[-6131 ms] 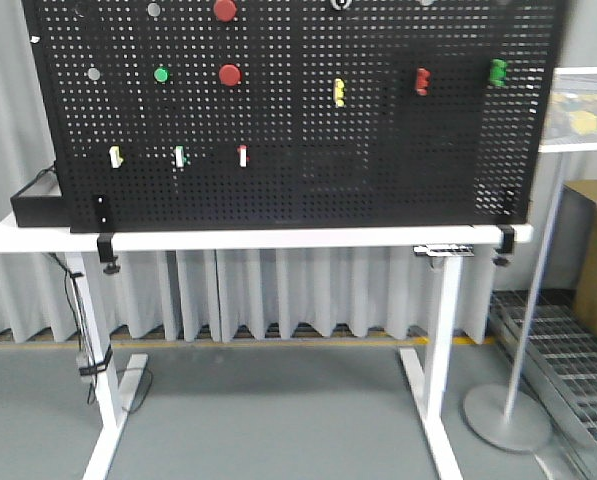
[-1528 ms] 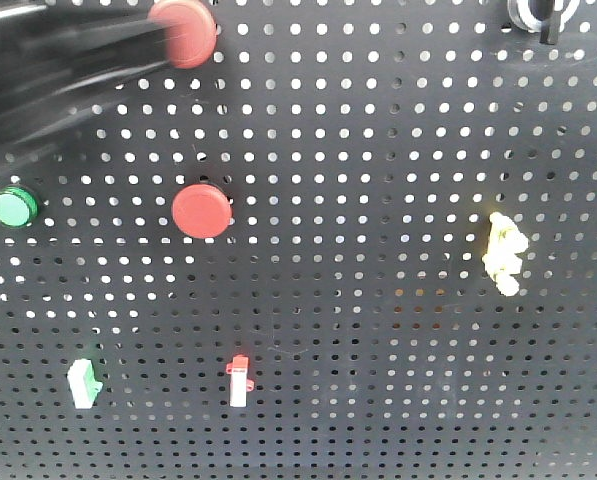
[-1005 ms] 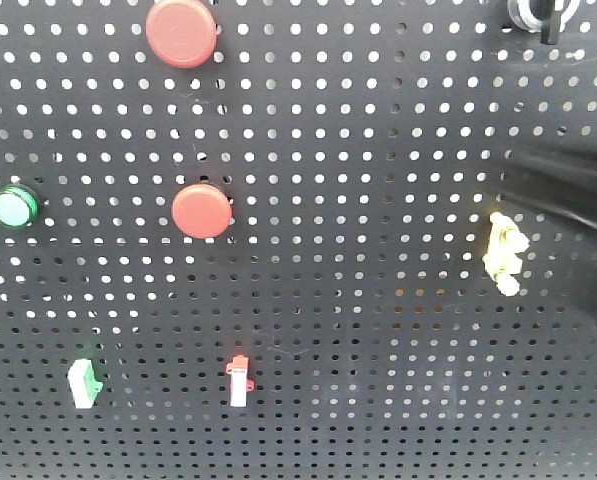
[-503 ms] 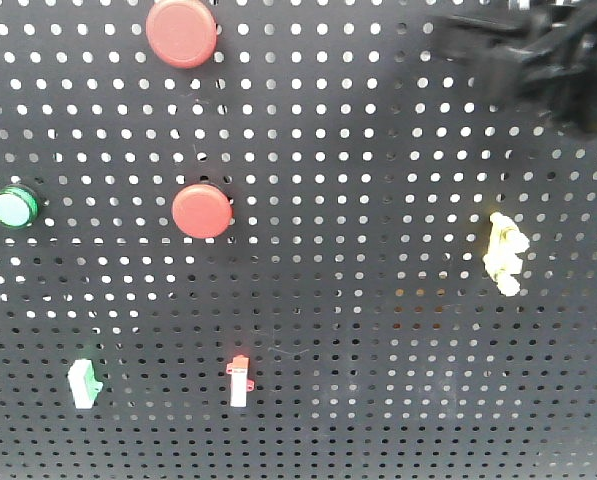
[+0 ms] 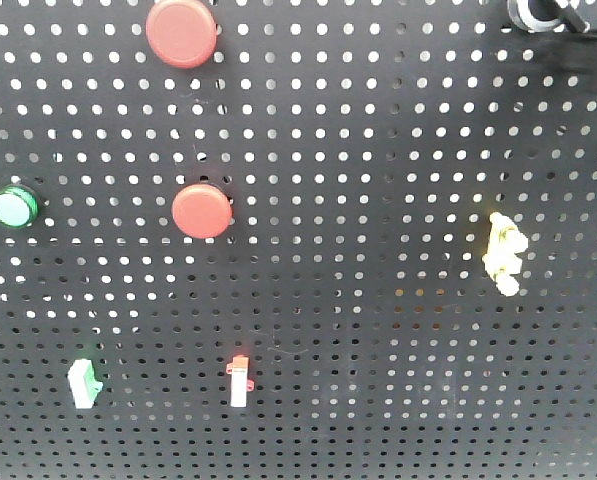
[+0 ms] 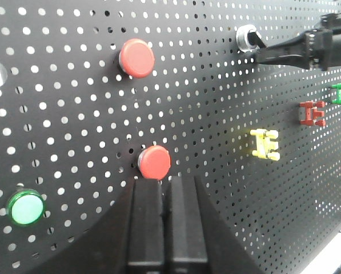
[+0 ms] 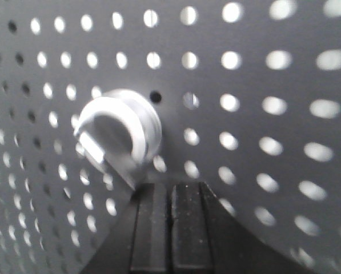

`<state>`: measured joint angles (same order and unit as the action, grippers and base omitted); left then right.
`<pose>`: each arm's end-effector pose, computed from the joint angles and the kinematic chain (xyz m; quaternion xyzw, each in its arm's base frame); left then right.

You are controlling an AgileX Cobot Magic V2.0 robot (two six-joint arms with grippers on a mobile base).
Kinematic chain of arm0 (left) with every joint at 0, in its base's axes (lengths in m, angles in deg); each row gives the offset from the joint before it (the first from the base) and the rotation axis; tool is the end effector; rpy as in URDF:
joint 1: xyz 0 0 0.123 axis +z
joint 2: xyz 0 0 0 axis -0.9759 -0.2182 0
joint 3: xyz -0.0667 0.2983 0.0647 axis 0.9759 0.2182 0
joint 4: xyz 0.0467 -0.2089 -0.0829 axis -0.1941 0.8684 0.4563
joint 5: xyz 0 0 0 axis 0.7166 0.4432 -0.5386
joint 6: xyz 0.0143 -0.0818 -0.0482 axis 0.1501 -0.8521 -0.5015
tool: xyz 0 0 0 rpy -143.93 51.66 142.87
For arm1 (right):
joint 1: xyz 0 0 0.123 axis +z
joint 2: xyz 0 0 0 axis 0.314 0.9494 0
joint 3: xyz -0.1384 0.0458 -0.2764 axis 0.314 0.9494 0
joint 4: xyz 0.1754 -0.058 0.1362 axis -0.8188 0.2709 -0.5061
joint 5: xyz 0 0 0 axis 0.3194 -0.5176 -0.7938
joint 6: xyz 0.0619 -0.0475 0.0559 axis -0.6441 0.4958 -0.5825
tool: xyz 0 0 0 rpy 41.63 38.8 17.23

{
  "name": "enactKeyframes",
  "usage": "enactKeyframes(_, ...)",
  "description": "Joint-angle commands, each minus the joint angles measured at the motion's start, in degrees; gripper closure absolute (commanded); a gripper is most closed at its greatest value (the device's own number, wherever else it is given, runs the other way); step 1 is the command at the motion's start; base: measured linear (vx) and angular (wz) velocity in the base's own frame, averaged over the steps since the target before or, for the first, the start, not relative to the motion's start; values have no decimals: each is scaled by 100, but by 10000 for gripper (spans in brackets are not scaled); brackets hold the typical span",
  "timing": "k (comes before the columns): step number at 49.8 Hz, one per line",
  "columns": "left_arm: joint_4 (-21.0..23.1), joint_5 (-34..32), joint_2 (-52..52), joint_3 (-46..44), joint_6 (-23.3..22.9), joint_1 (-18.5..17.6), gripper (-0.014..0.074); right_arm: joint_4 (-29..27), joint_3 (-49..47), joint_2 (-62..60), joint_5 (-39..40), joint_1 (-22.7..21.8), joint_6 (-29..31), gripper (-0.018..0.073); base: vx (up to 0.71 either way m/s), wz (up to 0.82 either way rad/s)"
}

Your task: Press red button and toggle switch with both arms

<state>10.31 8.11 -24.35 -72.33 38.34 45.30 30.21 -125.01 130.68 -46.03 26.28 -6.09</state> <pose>0.0309 -0.0367 0.4324 0.2539 0.5712 -0.2291 0.7462 0.1689 0.0520 0.5321 -0.1453 0.6876 0.1595 0.6933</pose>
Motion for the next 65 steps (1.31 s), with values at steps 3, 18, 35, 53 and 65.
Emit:
enactKeyframes(3,40,-268,-52,-113,-48,2,594,318,5,-392,113,-30,-84,562,0,0)
enactKeyframes(18,-197,-270,253,1028,-48,8,594,1161,2615,-2331,1295,-30,-102,562,0,0)
enactKeyframes(35,-186,-695,556,2538,-43,8,594,1569,5382,-4835,1707,-30,-69,562,0,0)
enactKeyframes(53,-186,-634,556,2686,-43,8,594,1530,6378,-5203,1888,-30,-105,562,0,0)
enactKeyframes(65,-186,-634,556,2686,-43,8,594,1530,6572,-5203,1709,-30,-100,562,0,0)
